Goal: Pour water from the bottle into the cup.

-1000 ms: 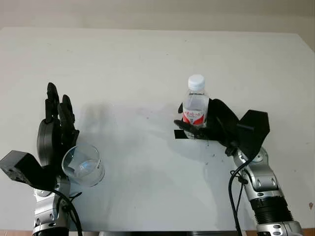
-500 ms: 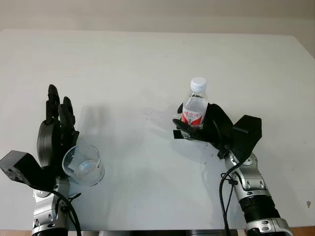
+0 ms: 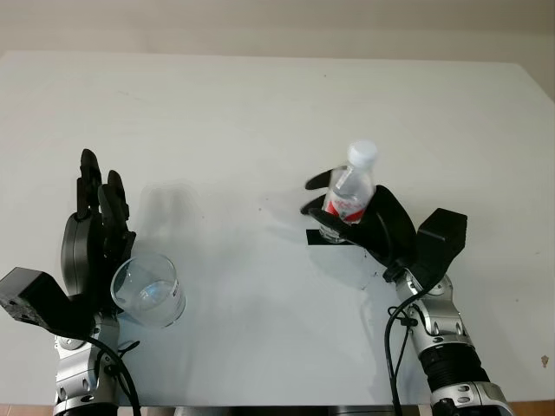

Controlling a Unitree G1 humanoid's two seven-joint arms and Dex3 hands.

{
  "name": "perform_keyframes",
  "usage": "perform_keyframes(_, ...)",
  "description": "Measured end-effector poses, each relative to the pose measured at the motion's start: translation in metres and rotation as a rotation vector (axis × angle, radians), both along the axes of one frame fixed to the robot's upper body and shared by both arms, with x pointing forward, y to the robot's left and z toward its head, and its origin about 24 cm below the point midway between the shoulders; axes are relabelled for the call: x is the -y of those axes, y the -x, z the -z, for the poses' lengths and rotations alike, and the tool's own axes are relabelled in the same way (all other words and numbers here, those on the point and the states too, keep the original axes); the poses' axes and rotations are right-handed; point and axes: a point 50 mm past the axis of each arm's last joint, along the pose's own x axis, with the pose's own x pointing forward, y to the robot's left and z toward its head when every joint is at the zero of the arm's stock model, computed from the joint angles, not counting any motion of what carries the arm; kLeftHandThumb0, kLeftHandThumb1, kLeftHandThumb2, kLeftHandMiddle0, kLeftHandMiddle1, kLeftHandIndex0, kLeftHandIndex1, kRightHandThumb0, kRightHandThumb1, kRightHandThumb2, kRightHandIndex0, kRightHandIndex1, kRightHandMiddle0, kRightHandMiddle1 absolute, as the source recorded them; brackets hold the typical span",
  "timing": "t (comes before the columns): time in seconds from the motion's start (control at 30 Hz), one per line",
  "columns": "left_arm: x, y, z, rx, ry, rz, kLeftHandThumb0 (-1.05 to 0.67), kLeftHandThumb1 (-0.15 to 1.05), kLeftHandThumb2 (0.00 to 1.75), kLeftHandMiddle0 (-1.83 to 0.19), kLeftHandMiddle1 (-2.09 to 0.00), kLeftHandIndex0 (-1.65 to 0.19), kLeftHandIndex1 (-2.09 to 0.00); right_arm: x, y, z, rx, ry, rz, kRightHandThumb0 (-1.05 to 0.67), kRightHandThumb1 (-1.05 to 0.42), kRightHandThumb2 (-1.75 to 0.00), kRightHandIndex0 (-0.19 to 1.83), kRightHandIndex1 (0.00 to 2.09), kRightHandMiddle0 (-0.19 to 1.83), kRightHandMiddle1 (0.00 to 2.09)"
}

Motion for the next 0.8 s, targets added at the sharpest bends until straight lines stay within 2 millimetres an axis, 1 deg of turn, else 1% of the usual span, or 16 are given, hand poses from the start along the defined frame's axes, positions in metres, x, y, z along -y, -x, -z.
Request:
perform_keyframes(0.07,0.0,0.0,0.0,0.001,0.0,-0.003,-0.73,1.05,0.67,0.16,-0.06,0.19,0.0,0.003,0.001,0.001,0.018,0.029,0.004,-0.81,-0.87,-0.06,0.25,0.06,0.2,0.23)
perform_keyframes(0.13,-0.001,0.0,0.0,0.006,-0.002,-0.006,-0.73,1.05,0.67,0.15,-0.06,0.19,0.0,0.007,0.001,0.002,0.024,0.052,0.007,-0.83,-0.87,-0.05,0.19,0.03,0.16,0.17)
perform_keyframes(0.37,-0.002,0.0,0.001,0.007,0.001,-0.015,-0.75,1.05,0.66,0.15,-0.06,0.19,-0.02,0.014,0.0,0.002,0.023,0.054,0.033,-0.86,-0.85,-0.05,0.01,0.01,0.0,0.06)
perform_keyframes(0.47,-0.003,0.0,0.001,0.014,0.001,-0.018,-0.75,1.05,0.65,0.15,-0.06,0.19,-0.02,0.015,0.001,0.004,0.042,0.061,0.035,-0.92,-0.87,-0.06,-0.16,0.0,-0.15,0.01)
perform_keyframes(0.67,-0.004,0.0,0.001,0.019,0.004,-0.022,-0.75,1.05,0.64,0.14,-0.06,0.19,-0.03,0.014,0.002,0.005,0.088,0.098,0.045,-0.99,-0.91,-0.06,-0.19,0.0,-0.19,0.0)
perform_keyframes(0.8,-0.004,0.0,0.0,0.022,0.003,-0.023,-0.76,1.05,0.64,0.14,-0.06,0.18,-0.04,0.012,0.002,0.004,0.109,0.11,0.05,-0.99,-0.91,-0.06,-0.19,0.0,-0.19,0.0)
